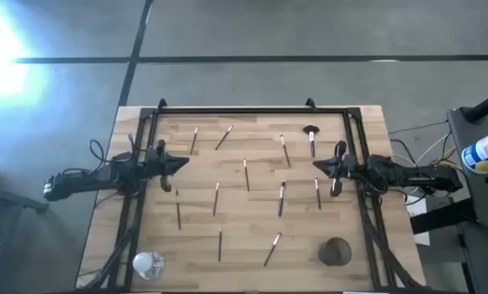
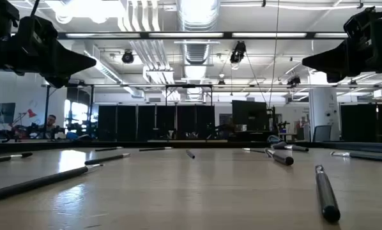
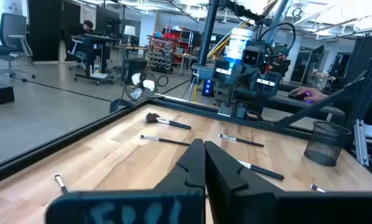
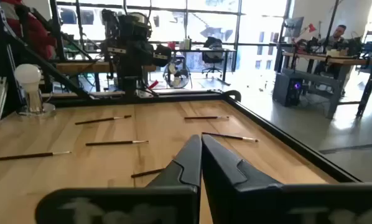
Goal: Sort items
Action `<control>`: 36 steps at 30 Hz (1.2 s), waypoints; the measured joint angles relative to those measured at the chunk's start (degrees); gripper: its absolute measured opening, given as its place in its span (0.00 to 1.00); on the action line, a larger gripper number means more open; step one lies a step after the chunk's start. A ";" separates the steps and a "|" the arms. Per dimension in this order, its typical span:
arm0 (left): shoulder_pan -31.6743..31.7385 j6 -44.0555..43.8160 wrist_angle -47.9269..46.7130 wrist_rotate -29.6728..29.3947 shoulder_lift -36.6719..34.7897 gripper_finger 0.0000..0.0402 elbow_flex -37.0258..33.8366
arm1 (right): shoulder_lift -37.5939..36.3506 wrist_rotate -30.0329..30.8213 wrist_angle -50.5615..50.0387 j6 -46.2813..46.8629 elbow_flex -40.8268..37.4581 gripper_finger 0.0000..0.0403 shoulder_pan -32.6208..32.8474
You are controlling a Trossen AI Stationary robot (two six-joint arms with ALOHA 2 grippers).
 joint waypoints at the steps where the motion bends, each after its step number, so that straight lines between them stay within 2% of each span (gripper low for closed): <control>1: -0.02 0.00 -0.02 0.00 0.02 0.00 0.00 | 0.02 0.00 0.00 -0.02 0.00 0.02 0.00; 36: 0.00 0.01 -0.01 -0.01 0.01 0.00 0.00 | 0.02 0.00 0.01 -0.03 0.00 0.02 -0.01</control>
